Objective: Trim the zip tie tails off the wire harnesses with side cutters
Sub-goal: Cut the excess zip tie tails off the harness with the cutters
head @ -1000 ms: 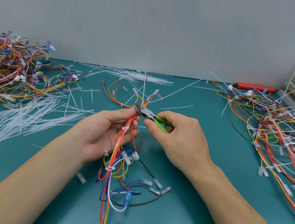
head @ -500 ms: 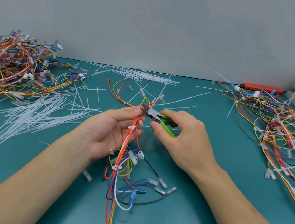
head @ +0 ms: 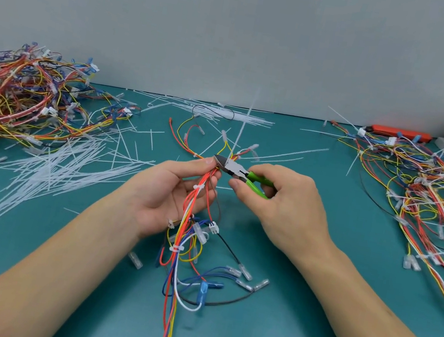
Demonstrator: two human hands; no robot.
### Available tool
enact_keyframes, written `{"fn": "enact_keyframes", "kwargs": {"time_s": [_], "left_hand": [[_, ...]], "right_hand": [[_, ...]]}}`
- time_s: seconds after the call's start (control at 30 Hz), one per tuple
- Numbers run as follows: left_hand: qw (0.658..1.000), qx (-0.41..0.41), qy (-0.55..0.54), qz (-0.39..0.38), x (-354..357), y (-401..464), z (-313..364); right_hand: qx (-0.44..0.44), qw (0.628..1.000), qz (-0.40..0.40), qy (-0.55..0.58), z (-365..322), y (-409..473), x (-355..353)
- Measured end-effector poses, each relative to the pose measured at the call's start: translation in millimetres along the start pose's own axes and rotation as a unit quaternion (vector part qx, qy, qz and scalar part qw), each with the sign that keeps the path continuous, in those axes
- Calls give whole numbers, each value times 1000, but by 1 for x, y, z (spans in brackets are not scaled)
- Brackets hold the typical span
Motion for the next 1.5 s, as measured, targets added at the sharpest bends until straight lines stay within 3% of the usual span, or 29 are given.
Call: {"fn": "enact_keyframes", "kwargs": {"time_s": [1.5], "left_hand": [[999,25,47,-12,0,1,-1]], "right_hand": [[13,999,-51,6,7,-3,10]]}}
Point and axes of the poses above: each hand's wrist, its own y-axis towards the middle knuckle, its own x-axis out of the palm, z = x × y, the point moved 7 cm from there along y, towards the middle knuckle, and after that the axes turned 10 degrees about x, right-handed, at the moved point
